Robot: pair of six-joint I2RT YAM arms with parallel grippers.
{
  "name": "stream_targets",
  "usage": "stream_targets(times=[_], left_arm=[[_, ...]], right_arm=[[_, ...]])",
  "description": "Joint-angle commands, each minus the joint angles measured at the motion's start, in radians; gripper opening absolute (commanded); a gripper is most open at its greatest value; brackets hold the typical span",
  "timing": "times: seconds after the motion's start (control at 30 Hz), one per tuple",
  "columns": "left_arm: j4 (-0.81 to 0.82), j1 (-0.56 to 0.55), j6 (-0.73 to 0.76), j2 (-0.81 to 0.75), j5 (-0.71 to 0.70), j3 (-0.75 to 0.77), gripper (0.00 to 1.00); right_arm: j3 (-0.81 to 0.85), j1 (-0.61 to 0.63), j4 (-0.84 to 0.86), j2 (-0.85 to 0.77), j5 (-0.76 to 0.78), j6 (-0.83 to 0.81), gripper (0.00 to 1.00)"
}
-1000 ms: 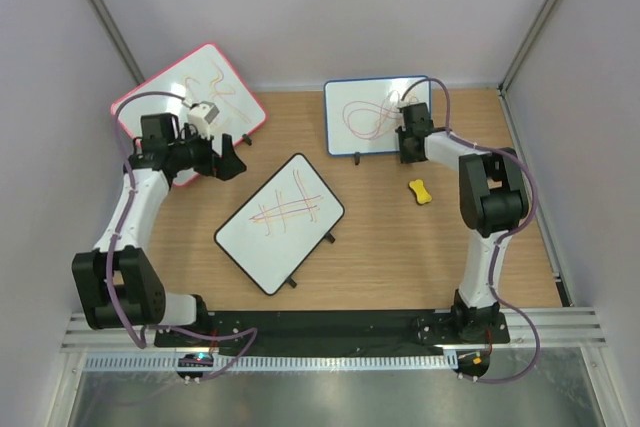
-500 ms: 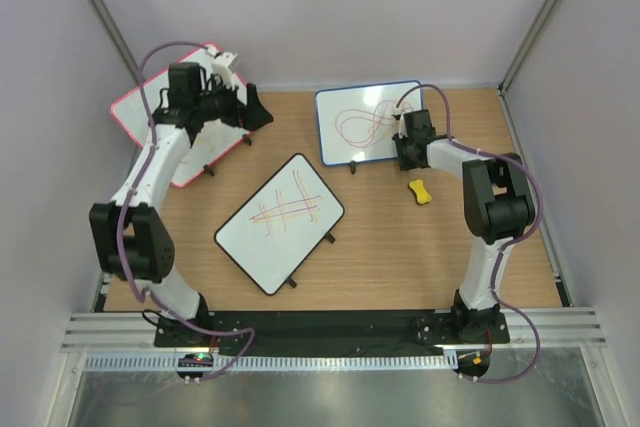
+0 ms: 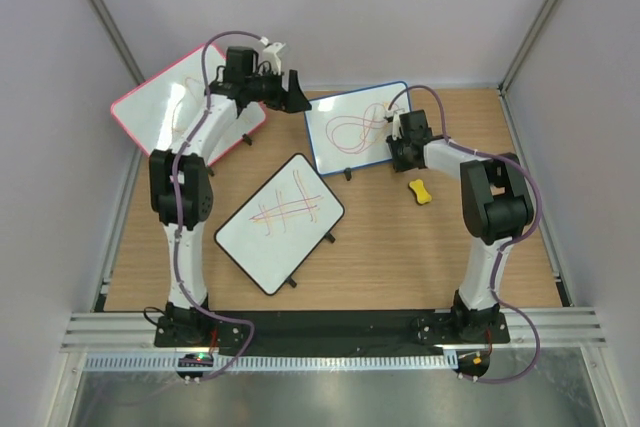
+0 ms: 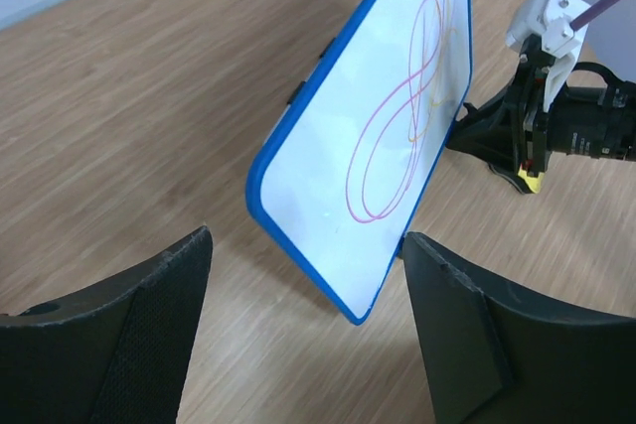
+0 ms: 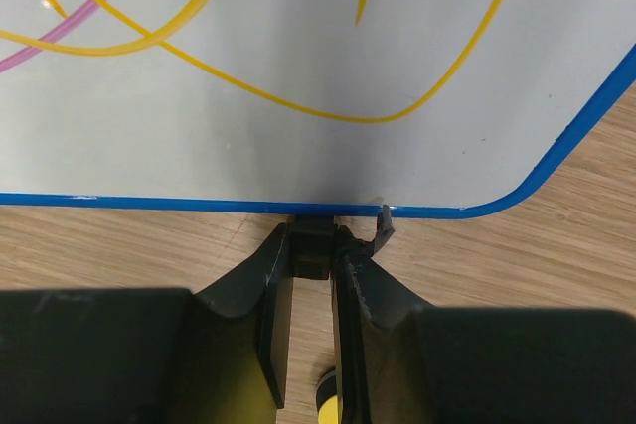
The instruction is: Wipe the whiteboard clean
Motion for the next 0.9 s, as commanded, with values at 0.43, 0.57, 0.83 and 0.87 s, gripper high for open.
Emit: stream_targets(times=[0.43, 0.57, 0.83, 0.87], left_arm=[[-0.108, -0.037, 0.109, 0.099, 0.011, 0.133, 0.62], [-0.113, -0.037, 0.166, 0.098, 0.037, 0.127, 0.54], [-0.117, -0.035, 0.228, 0.158, 0.111, 0.182, 0.38], [-0.116, -0.035, 0.232, 0.162, 0.109, 0.189, 0.38]], right_arm=[[-0.014, 0.018, -0.064, 0.035, -0.080, -0.006, 0.01], [-0.012, 0.020, -0.057, 0.039, -0.086, -0.001, 0.01], [-0.004, 0.018, -0.061, 0.051, -0.077, 0.000, 0.01], [-0.003, 0.018, -0.061, 0.052, -0.075, 0.000, 0.01]])
